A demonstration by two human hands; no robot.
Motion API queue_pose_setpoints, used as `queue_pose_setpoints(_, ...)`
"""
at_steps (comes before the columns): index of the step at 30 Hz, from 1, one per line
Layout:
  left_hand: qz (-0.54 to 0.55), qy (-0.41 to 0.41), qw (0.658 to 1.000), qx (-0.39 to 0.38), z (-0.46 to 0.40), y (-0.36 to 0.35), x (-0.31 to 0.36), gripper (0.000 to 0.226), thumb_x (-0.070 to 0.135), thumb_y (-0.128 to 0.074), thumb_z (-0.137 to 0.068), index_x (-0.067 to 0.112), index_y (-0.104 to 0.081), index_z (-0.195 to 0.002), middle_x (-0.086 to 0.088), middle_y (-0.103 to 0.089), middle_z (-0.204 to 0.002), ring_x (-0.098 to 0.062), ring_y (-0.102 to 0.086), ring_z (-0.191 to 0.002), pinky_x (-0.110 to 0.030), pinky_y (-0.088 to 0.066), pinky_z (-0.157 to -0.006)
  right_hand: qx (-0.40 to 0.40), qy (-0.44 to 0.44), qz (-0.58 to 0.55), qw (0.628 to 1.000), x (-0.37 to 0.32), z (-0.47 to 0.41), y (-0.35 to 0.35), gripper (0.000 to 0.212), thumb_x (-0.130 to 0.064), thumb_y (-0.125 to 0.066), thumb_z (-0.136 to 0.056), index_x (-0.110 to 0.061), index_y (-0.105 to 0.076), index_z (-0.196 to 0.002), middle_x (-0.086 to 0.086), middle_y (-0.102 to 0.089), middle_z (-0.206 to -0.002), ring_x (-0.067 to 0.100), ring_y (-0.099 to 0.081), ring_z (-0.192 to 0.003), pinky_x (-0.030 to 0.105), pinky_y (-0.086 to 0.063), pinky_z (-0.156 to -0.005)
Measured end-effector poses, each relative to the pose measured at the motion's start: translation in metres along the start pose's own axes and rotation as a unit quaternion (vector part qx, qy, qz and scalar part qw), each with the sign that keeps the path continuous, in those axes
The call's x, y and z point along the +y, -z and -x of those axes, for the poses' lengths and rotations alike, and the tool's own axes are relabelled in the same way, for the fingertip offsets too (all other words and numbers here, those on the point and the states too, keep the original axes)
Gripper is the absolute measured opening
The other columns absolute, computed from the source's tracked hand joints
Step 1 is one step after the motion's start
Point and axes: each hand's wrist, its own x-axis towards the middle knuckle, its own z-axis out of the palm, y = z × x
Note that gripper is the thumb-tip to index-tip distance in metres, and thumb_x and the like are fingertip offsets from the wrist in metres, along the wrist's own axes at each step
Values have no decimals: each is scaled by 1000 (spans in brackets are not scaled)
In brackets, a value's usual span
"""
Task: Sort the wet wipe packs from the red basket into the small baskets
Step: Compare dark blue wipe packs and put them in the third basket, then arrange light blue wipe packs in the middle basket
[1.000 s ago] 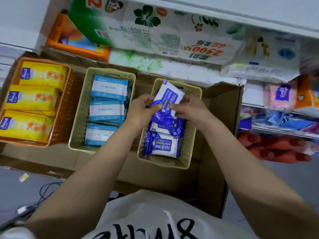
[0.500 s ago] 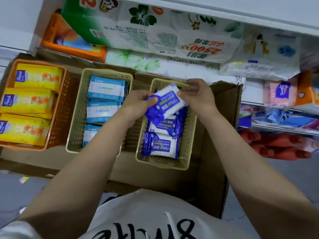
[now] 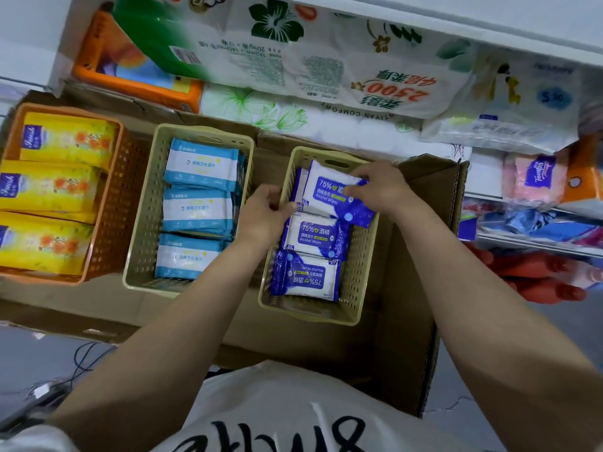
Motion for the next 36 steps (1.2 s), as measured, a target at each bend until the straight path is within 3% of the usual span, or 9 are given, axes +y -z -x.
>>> queue_pose_setpoints(3, 36, 11, 999, 3, 1, 0, -8, 27, 22, -68, -89, 20, -62, -116, 9, -65, -107, -5, -59, -95, -17, -41, -69, -38, 24, 78, 996, -10, -9, -11, 37, -33, -72, -87, -17, -66, -120, 5, -64, -125, 21, -61, -109, 31, -50, -77)
queue_pose_setpoints(6, 42, 13, 999, -14, 2, 6, -11, 30, 22, -69, -89, 20, -62, -118, 4, -65, -110, -10, -59, -101, -26, -48, -81, -18, 36, 54, 998, -16, -14, -26, 34, -29, -71, -89, -16, -67, -120, 6, -66, -123, 23, -61, -110, 30, -47, -77)
queue_pose_setpoints(11, 52, -2, 998, -22, 6, 8, -16, 22, 22, -69, -89, 25, -60, -109, 17, -59, -92, 3, -54, -87, -19, -43, -70, 155, 61, 153, 974, -14, -3, -59, 38, -25, -67, -90, -13, -59, -126, 13, -62, -121, 32, -56, -115, 39, -47, -90)
queue_pose_setpoints(15, 51, 9, 998, -42, 5, 10, -15, 28, 22, -68, -90, 21, -60, -116, 10, -62, -99, -3, -58, -92, -27, -50, -78, 231, 83, 199, 949, -8, 11, -76, 47, -33, -71, -86, -13, -54, -126, 15, -53, -124, 32, -46, -117, 41, -44, -92)
queue_pose_setpoints(21, 43, 14, 997, -63, 3, 11, -15, 25, 26, -68, -90, 26, -58, -113, 10, -62, -99, -4, -61, -90, -24, -52, -67, 111, 45, 132, 984, -5, 8, -87, 60, -49, -66, -88, -30, -44, -140, 9, -41, -138, 28, -35, -132, 43, -47, -93)
queue_pose_setpoints(28, 24, -7, 998, -62, -2, 8, -19, 22, 27, -68, -90, 32, -54, -106, 18, -59, -93, 5, -56, -82, -15, -42, -59, 132, 4, 119, 984, -12, 3, -92, 61, -46, -68, -86, -31, -44, -140, 10, -40, -140, 30, -34, -134, 47, -48, -94)
queue_pose_setpoints(32, 25, -16, 999, -40, -1, 5, -21, 22, 28, -69, -89, 34, -53, -103, 19, -56, -87, 6, -54, -73, -4, -39, -43, 131, -5, 132, 982, -15, 8, -96, 60, -45, -67, -88, -30, -42, -141, 11, -39, -142, 30, -35, -136, 48, -46, -97)
queue_pose_setpoints(36, 26, -28, 999, -31, 1, 5, -22, 25, 25, -68, -90, 30, -55, -110, 18, -60, -97, 2, -56, -79, -6, -40, -49, 121, -6, 118, 986, -22, 19, -90, 61, -42, -64, -91, -25, -41, -145, 11, -37, -148, 31, -34, -139, 48, -41, -104)
